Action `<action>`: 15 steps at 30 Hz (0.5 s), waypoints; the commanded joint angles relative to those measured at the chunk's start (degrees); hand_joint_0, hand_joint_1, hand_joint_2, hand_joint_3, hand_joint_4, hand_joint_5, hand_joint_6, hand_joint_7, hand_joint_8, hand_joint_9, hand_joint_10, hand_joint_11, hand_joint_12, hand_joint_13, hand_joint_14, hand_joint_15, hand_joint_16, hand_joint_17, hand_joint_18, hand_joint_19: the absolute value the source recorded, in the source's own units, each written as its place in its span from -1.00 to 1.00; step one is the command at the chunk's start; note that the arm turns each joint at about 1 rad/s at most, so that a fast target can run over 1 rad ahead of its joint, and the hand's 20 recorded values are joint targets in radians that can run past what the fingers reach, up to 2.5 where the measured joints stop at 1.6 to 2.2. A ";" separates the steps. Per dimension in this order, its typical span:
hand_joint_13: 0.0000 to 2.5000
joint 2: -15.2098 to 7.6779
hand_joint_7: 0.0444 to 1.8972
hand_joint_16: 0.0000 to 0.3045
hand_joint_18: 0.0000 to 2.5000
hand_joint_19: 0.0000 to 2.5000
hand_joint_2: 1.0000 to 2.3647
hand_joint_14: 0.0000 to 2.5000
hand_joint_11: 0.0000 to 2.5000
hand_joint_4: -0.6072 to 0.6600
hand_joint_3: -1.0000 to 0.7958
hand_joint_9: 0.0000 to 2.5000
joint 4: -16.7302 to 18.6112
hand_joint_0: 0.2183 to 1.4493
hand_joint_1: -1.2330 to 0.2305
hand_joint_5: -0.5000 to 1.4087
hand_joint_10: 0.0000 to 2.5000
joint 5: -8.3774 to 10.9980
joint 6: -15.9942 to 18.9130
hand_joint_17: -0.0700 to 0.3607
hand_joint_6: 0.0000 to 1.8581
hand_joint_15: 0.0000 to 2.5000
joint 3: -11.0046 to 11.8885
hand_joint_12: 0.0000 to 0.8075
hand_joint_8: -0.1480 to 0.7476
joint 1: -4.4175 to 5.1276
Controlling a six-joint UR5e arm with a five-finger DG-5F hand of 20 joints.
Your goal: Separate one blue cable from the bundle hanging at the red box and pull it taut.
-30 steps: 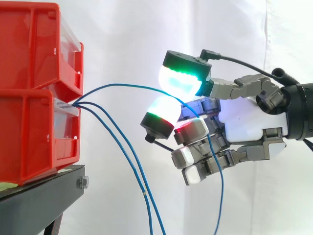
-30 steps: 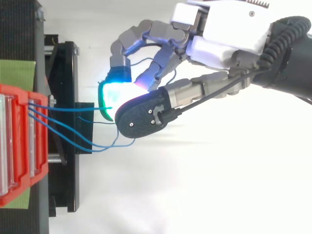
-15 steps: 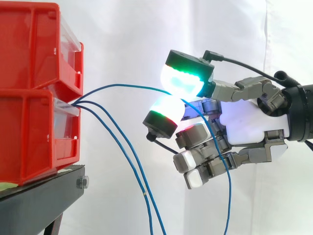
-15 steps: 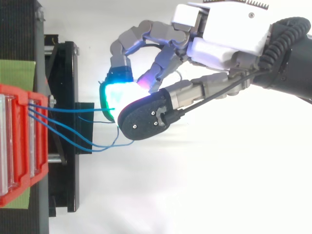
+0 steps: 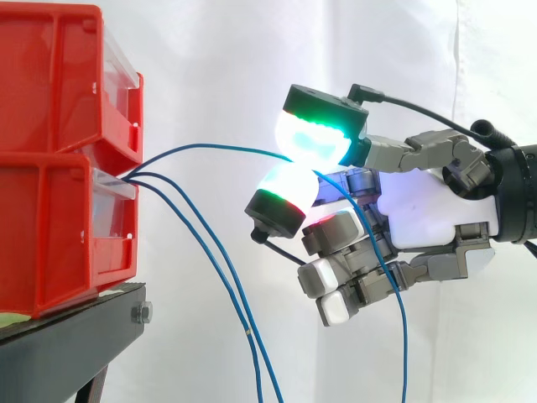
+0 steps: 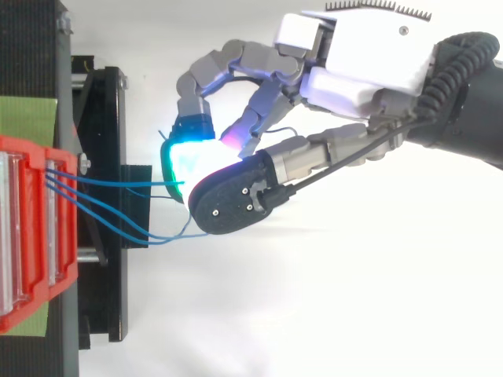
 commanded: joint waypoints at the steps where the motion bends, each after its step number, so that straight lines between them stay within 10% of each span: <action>1: -0.25 0.00 0.37 -0.70 -0.43 -0.39 -0.98 -0.98 0.03 -0.16 -0.20 -0.06 0.06 -0.11 -0.37 -0.66 -0.99 -0.45 -0.08 -0.19 0.07 -0.29 -0.04 -0.12 0.02 0.01; 15: -0.24 0.00 0.36 -0.70 -0.41 -0.39 -0.98 -0.98 0.02 -0.14 -0.19 -0.06 0.06 -0.11 -0.37 -0.66 -0.99 -0.27 -0.08 -0.19 0.07 -0.29 -0.04 -0.11 0.02 -0.08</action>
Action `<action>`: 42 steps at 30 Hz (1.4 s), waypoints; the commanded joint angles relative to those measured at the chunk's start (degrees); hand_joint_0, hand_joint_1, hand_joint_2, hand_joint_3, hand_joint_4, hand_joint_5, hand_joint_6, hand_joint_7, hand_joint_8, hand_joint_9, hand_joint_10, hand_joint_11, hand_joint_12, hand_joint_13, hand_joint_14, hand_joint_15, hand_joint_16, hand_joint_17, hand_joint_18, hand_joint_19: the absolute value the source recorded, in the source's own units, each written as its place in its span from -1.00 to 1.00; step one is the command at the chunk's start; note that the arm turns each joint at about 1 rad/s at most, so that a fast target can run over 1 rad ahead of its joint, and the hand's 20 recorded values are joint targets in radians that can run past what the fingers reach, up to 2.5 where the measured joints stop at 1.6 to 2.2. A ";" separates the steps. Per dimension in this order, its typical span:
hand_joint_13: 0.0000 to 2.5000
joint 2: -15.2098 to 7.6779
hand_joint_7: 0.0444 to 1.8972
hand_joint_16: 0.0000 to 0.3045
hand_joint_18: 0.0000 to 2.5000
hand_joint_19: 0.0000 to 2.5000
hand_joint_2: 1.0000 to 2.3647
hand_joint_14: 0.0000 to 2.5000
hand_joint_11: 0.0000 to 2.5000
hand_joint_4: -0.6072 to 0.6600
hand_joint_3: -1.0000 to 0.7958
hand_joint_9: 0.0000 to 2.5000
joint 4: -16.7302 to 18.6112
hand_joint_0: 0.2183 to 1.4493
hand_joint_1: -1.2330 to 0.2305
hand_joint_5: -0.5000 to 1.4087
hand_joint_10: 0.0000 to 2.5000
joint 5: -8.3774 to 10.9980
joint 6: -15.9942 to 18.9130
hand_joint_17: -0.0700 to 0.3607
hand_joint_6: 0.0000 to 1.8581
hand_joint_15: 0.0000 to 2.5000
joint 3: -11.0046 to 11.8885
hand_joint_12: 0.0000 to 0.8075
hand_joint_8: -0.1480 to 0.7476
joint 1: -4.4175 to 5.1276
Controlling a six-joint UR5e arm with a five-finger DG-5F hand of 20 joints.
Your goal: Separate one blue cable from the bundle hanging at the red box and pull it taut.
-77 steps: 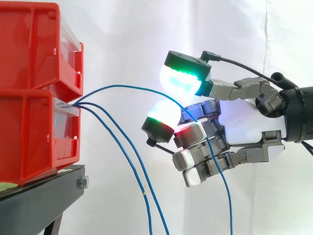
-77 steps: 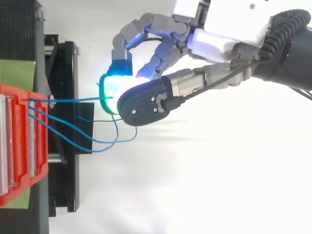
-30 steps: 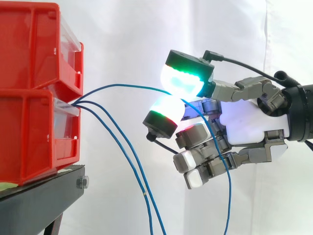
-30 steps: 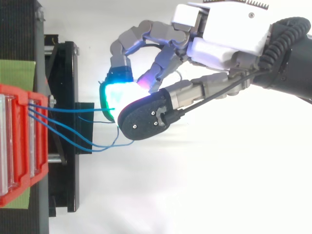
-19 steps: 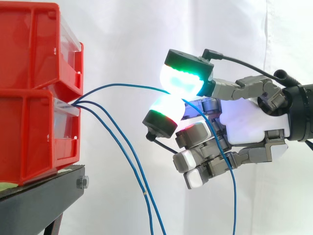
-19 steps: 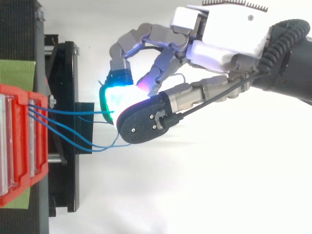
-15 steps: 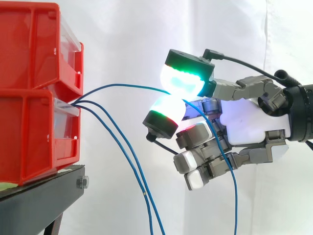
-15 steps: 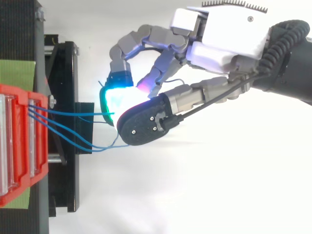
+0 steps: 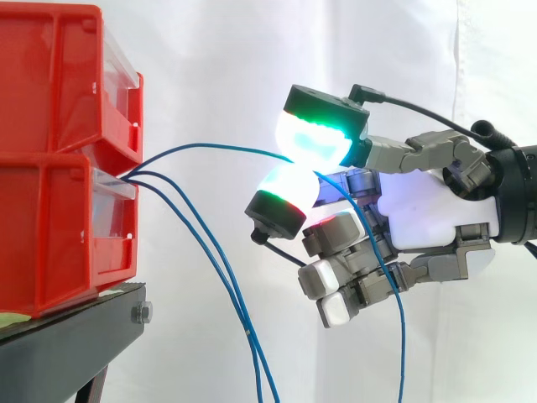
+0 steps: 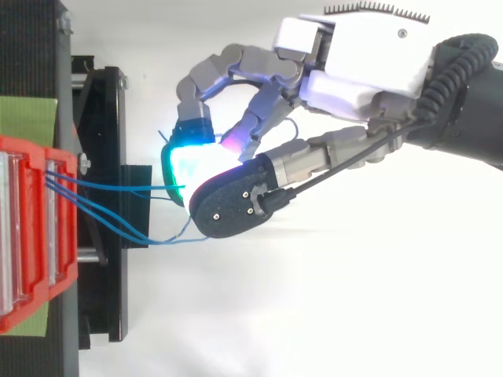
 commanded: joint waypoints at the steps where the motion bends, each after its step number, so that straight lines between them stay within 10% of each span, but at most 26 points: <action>1: -0.24 0.02 0.34 -0.70 -0.42 -0.39 -0.98 -0.98 0.03 -0.16 -0.20 -0.06 0.00 -0.11 -0.37 -0.66 -0.99 0.00 0.00 -0.19 0.07 -0.28 0.00 -0.12 0.02 -0.07; 42: -0.26 0.02 0.32 -0.71 -0.41 -0.37 -0.98 -0.98 -0.02 -0.14 -0.19 -0.10 0.00 -0.09 -0.38 -0.66 -0.99 0.09 0.00 -0.21 0.07 -0.32 -0.09 -0.10 0.07 0.02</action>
